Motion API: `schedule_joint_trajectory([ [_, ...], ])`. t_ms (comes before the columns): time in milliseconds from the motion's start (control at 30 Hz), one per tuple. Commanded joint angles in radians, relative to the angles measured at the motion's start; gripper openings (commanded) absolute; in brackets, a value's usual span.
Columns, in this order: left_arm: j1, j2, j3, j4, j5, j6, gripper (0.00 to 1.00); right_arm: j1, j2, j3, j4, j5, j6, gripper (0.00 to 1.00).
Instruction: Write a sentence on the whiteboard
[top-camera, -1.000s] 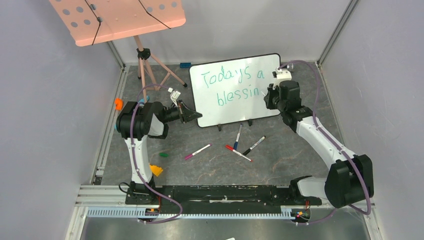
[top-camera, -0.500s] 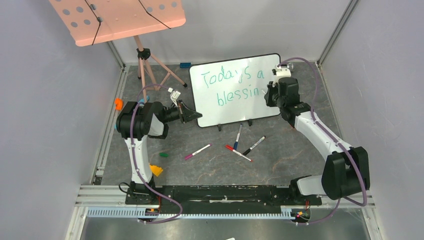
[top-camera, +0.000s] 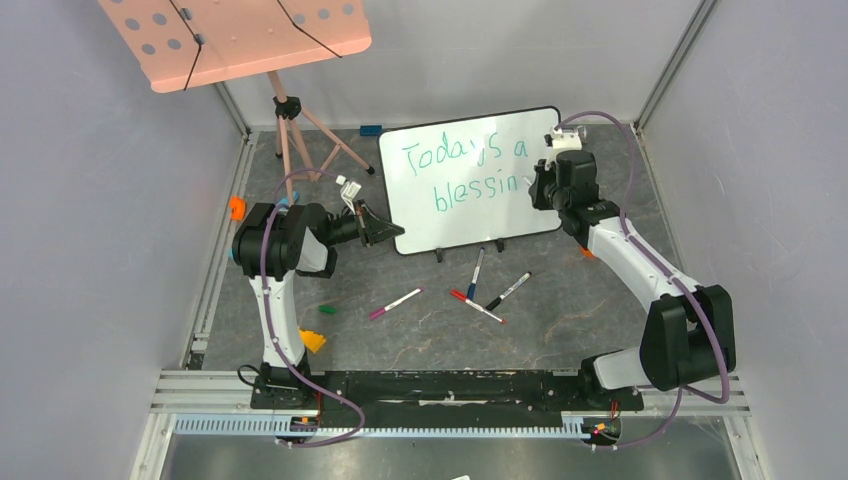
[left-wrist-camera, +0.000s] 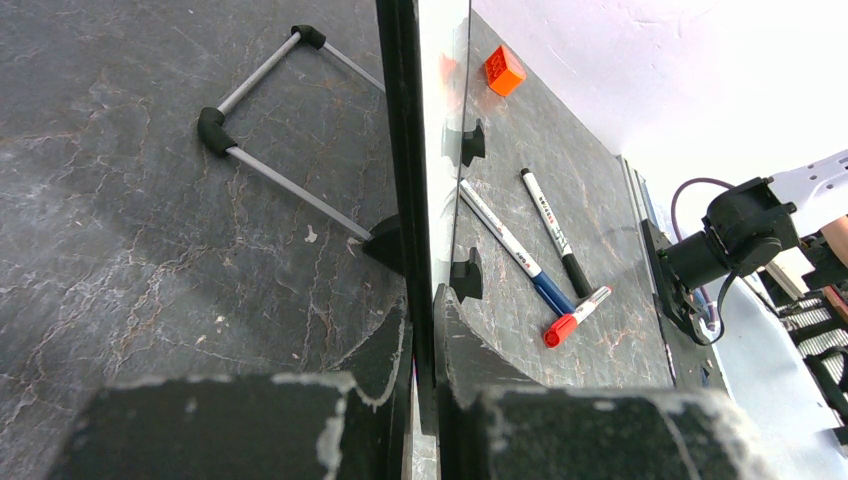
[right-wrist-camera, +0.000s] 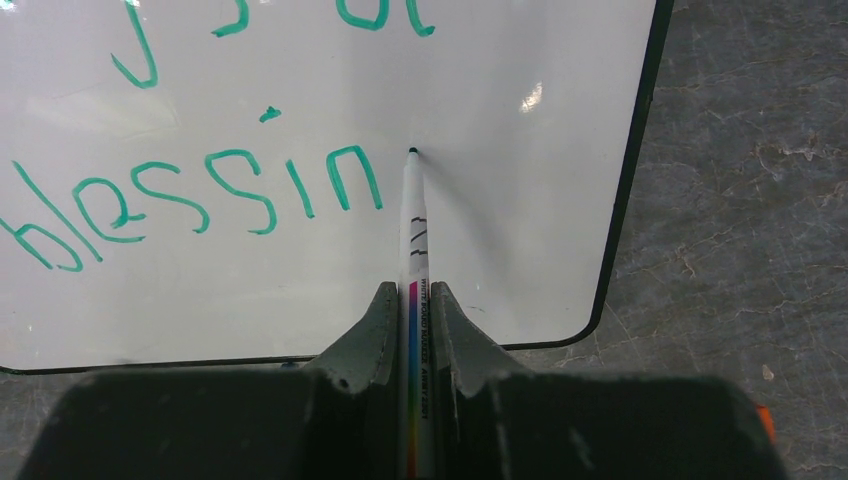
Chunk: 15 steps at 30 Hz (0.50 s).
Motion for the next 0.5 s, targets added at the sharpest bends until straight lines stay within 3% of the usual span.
schedule_joint_trajectory([
  [0,-0.002,0.017,0.017,0.082,0.009,0.05,0.02,-0.006,0.019,0.053,0.039,-0.039,0.001,0.0],
  [467,-0.002,0.016,0.018,0.082,0.009,0.049,0.02,-0.005,-0.022,-0.05,0.037,-0.064,-0.002,0.0],
])
